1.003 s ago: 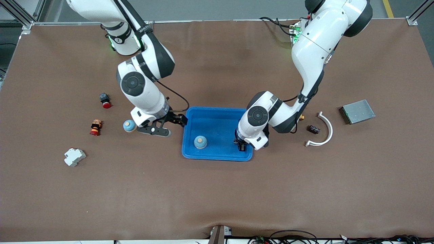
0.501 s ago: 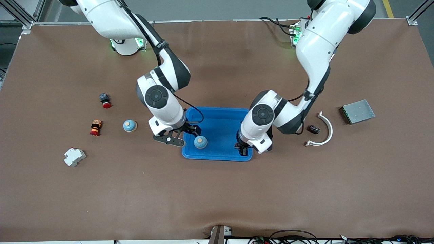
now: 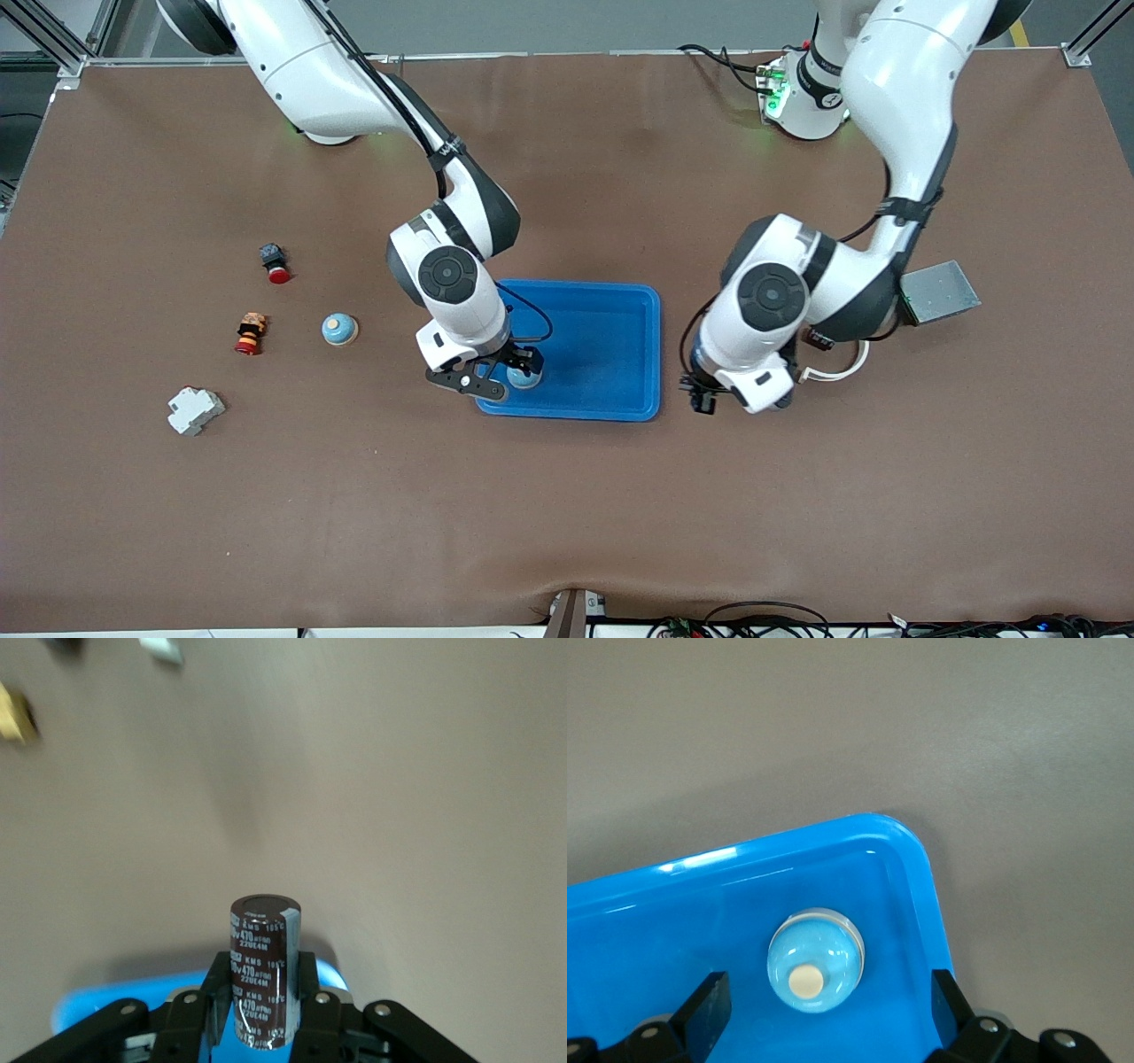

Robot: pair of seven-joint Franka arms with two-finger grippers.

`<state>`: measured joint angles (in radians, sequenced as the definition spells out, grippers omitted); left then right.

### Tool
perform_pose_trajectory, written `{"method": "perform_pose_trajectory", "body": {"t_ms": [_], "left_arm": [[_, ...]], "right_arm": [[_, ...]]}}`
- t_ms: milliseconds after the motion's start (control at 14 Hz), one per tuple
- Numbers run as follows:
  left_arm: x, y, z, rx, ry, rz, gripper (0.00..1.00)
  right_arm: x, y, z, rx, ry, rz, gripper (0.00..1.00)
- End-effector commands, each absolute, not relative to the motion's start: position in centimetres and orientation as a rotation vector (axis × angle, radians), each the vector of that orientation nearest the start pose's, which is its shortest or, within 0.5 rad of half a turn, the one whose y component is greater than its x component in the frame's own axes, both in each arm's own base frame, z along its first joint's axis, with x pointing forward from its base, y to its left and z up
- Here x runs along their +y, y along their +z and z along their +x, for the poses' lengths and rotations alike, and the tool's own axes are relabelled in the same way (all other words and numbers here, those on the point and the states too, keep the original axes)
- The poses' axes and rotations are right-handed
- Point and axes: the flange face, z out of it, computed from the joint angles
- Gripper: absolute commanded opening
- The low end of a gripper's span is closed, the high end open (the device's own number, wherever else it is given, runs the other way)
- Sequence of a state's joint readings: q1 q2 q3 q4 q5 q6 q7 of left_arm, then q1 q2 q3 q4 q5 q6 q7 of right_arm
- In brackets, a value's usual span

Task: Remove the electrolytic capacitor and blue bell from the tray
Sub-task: 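Grasp the bell with the right gripper while the left gripper carries the capacitor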

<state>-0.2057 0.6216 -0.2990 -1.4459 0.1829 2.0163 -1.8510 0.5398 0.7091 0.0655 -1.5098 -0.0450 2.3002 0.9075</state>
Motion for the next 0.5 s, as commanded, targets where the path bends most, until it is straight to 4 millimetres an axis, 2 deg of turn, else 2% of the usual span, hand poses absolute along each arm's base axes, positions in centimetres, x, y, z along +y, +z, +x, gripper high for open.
{"method": "perform_pose_trajectory", "body": {"t_ms": [0, 215, 430], "left_arm": [[-25.2, 33.7, 64.3, -1.784, 0.032, -2.491, 0.0], [-17.7, 32.6, 64.5, -1.643, 0.079, -2.54, 0.0], [-12.0, 31.1, 64.9, -1.55, 0.129, -2.575, 0.0]], "right_arm": [[41.4, 23.3, 60.0, 0.487, -0.157, -3.073, 1.0], [42.4, 21.2, 59.5, 0.493, -0.17, -3.085, 1.0], [43.1, 20.2, 59.1, 0.505, -0.185, -3.068, 1.0]]}}
